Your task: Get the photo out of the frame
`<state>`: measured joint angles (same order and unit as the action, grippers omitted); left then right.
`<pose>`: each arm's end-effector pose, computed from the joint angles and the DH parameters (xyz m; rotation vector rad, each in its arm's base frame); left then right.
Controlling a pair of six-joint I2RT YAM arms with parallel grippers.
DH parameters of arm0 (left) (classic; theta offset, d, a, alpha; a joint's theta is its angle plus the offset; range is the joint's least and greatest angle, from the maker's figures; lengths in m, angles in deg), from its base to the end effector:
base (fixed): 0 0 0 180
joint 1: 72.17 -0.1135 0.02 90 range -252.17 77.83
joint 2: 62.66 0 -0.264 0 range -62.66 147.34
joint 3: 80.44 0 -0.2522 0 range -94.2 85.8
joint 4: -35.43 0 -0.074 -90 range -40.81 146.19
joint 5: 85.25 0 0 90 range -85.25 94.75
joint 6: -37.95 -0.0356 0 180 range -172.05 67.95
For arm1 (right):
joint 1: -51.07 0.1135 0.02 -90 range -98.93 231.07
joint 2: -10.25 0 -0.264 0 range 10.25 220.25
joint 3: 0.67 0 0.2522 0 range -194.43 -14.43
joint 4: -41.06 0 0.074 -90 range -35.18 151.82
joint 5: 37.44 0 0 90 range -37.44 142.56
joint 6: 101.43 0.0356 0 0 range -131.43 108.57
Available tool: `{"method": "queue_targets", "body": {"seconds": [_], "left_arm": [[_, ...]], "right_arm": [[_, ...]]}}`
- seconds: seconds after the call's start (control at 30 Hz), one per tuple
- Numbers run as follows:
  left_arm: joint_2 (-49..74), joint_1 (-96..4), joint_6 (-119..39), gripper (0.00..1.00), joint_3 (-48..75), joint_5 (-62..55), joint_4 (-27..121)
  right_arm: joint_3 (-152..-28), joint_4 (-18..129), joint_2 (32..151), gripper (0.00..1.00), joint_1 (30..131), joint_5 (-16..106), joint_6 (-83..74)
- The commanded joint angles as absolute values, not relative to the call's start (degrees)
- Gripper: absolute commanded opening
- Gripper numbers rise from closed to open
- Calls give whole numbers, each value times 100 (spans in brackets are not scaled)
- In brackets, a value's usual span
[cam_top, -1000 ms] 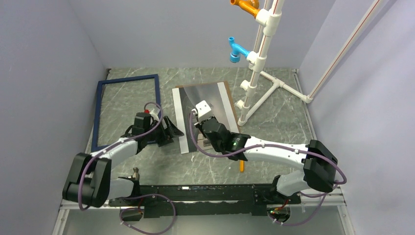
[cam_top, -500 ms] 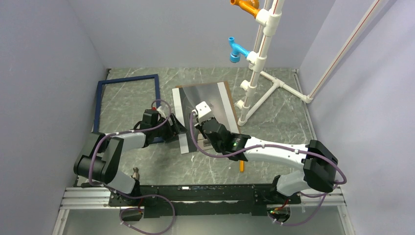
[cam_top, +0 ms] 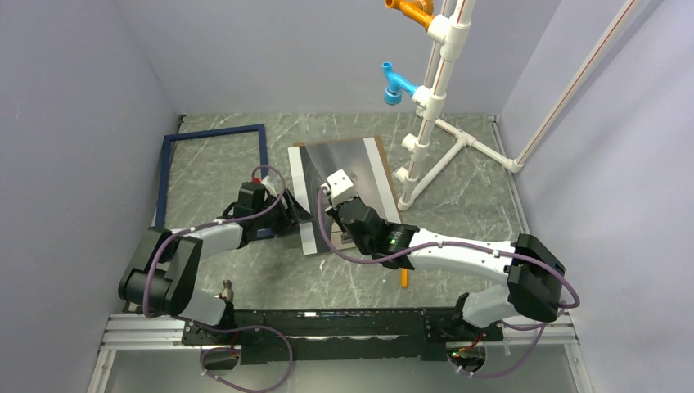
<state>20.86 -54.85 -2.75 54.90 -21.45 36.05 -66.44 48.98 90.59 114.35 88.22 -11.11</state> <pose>0.2515 -0.0949 0.1502 -0.4107 2.3969 -1.0965 0.1601 0.2719 0.2709 -0.6260 1.7827 0.1456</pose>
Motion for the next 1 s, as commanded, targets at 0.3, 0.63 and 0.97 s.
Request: {"method": "queue_targets", "body": {"seconds": [0.3,0.63,0.97], "left_arm": [[1846,-5312,-13,76,5081,-2342,3610],[1880,-5268,-135,88,4901,-2336,3886],[2068,-5186,-361,96,4616,-2205,4350]], "right_arm": [[-6584,4855,8862,0,11401,8806,-1011],[-6593,4832,8909,0,11376,8744,-1002],[-6560,4817,8878,0,11347,8703,-993]]}}
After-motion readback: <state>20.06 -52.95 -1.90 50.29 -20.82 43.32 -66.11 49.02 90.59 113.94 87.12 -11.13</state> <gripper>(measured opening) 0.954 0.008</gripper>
